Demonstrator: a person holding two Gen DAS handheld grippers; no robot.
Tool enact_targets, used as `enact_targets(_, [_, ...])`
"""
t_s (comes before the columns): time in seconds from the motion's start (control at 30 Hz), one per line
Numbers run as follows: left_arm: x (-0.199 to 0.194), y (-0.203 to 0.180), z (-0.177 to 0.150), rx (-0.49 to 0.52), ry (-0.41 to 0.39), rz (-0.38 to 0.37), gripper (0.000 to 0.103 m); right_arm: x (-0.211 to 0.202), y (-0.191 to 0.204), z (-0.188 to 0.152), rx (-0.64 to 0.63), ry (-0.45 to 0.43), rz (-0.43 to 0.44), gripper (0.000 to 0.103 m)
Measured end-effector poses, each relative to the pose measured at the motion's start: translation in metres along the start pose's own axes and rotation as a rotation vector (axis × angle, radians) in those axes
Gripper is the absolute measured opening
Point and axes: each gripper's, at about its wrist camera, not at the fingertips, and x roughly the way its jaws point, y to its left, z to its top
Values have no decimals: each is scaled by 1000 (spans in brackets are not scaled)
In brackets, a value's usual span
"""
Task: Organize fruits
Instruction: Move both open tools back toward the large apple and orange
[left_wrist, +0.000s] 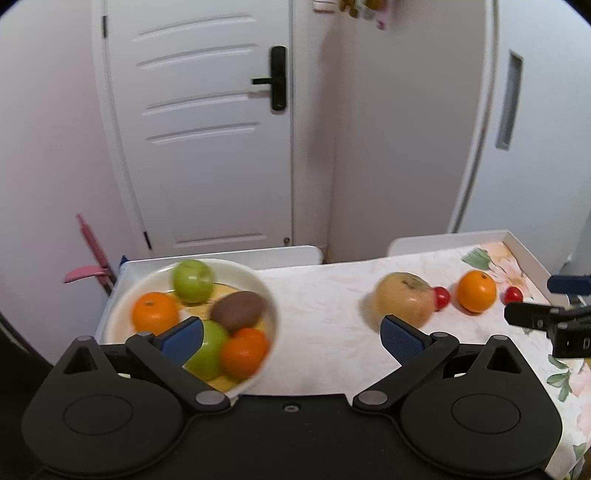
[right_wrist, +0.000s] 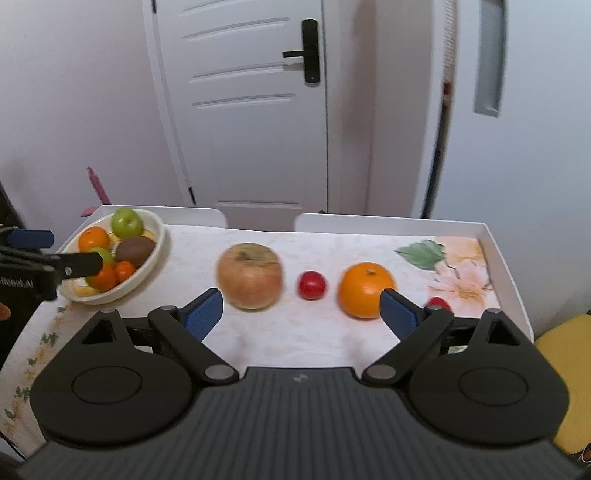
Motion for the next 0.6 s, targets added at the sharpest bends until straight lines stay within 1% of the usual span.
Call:
enact_targets(0.3, [35, -66, 3, 32, 20, -7, 103, 22, -57, -8, -66, 28, 24, 103])
enact_targets(0.47, [58, -96, 1, 56, 15, 8, 103, 43, -79, -12, -115, 46, 53, 103])
enact_targets(0.6, [76, -112, -2, 72, 23, 26, 103, 57, -90, -13, -168, 44, 81, 103])
